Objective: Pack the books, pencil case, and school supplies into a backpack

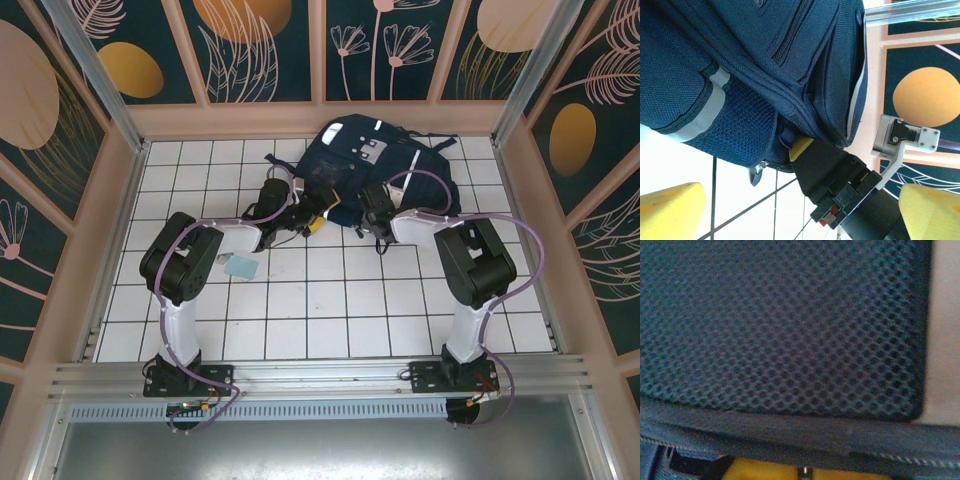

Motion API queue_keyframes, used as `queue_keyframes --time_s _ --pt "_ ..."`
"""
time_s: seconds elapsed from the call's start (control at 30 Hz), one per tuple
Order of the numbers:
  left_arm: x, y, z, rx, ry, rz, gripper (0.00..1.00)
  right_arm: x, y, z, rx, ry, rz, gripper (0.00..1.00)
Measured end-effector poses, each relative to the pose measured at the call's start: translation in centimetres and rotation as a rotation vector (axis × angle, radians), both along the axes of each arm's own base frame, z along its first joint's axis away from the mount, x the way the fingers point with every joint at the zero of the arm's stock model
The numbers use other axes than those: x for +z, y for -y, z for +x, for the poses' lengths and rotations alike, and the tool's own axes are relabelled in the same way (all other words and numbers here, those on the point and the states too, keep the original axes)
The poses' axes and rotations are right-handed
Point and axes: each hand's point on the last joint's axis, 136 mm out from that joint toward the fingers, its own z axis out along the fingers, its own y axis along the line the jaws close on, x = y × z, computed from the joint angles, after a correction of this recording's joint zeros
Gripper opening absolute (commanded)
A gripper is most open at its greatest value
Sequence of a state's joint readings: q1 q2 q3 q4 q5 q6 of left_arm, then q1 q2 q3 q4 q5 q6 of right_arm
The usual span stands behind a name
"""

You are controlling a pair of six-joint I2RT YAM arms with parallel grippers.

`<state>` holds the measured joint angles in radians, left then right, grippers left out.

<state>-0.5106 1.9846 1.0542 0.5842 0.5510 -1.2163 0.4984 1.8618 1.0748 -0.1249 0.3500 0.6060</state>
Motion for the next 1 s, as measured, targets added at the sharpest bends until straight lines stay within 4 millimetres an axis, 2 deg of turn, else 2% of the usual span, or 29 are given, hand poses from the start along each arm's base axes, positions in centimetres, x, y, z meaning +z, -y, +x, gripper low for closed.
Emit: queue_keyframes --time_s 0.13,0.2,0.43,0.5,0.7,0.77,0.8,1.0 --pt "0.1 -0.1 -0.1 -0.002 0.0 -0.001 0.99 0.2 -0.6 0.0 0.034 -0.009 0.033 0.0" --pt "0.2 -0.2 -0.3 0.0 0.0 -0.002 0.99 1.0 -1.6 -0.2 0.074 -0.013 0.086 0.0" --pt "1.4 0.1 -0.3 0.018 -0.005 -0.062 0.99 6.8 -7.1 -1.4 0.273 0.033 0.287 0.0" --pt "2.0 0.4 -0.1 0.022 0.001 -0.093 0.98 7.7 -8.3 -1.9 0.318 0.038 0.334 0.0" --pt "2.4 1.9 0.1 0.004 -0.005 -0.134 0.95 8.2 -10.8 -4.2 0.407 0.006 0.411 0.0" --pt "2.4 2.3 0.1 -0.004 -0.006 -0.137 0.88 8.3 -11.5 -4.9 0.426 -0.004 0.436 0.0" --pt "2.3 2.4 0.2 -0.006 -0.006 -0.137 0.8 8.4 -11.8 -5.2 0.436 -0.006 0.448 0.0" --pt "0.5 2.6 0.3 -0.01 -0.039 -0.142 0.23 8.1 -11.7 -5.8 0.442 -0.015 0.457 0.0"
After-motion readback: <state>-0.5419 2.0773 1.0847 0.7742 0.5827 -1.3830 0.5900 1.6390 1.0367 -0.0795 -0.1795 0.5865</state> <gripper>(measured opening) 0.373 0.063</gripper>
